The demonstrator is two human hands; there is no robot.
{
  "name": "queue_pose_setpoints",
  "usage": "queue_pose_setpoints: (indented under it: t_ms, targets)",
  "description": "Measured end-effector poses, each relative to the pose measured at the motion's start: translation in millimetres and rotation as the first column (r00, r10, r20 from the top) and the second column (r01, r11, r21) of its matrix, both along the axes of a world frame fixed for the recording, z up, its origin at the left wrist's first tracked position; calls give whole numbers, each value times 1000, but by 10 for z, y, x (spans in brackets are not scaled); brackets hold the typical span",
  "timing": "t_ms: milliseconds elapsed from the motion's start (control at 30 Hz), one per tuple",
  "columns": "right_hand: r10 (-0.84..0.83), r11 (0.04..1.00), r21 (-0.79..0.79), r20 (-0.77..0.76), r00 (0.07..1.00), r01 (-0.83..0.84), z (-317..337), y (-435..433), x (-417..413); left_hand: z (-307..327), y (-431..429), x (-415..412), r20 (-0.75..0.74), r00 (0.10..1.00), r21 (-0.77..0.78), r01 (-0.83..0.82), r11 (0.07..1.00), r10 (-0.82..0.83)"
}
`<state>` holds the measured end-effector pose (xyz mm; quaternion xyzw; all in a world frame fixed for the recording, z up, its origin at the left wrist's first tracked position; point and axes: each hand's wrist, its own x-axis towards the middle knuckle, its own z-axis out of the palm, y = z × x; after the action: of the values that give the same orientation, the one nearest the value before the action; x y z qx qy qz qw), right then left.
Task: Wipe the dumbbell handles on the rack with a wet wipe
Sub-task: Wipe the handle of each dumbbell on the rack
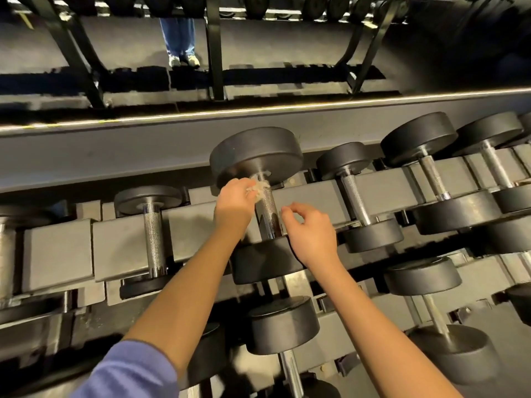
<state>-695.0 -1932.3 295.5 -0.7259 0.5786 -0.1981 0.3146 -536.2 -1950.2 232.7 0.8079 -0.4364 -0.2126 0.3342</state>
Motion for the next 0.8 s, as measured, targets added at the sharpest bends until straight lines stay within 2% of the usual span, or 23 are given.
queue_pose_setpoints:
  t_ms: [100, 200, 367, 467, 533, 700, 800]
  targets:
    - [-6, 1000, -6, 6, 1000, 6, -20, -2, 3, -88, 116, -13, -99, 992, 34, 82, 996, -79]
    - [-22, 1000, -12, 15, 1000, 22, -24, 1, 12, -197, 293, -87, -178, 975, -20, 130, 991, -132]
    - [-19, 1000, -13, 26, 999, 19, -24, 4, 5, -100, 106, -46, -177, 984, -95, -14, 995, -3]
    - [-18, 1000, -12, 36, 999, 18, -36, 1, 3, -3, -54, -49, -149, 984, -90, -115, 989, 100]
    - [-17, 1000, -16, 32, 999, 17, -56, -8, 0, -11, -47, -92, -151, 982, -73, -125, 989, 112]
    - [-25, 999, -27, 22, 999, 26, -85, -16, 3, -113, 236, -123, -304, 951, 24, 60, 998, -50]
    - [-25, 999, -27, 23, 999, 25, -74, -10, 6, -92, 320, -115, -323, 939, 111, 165, 980, -121]
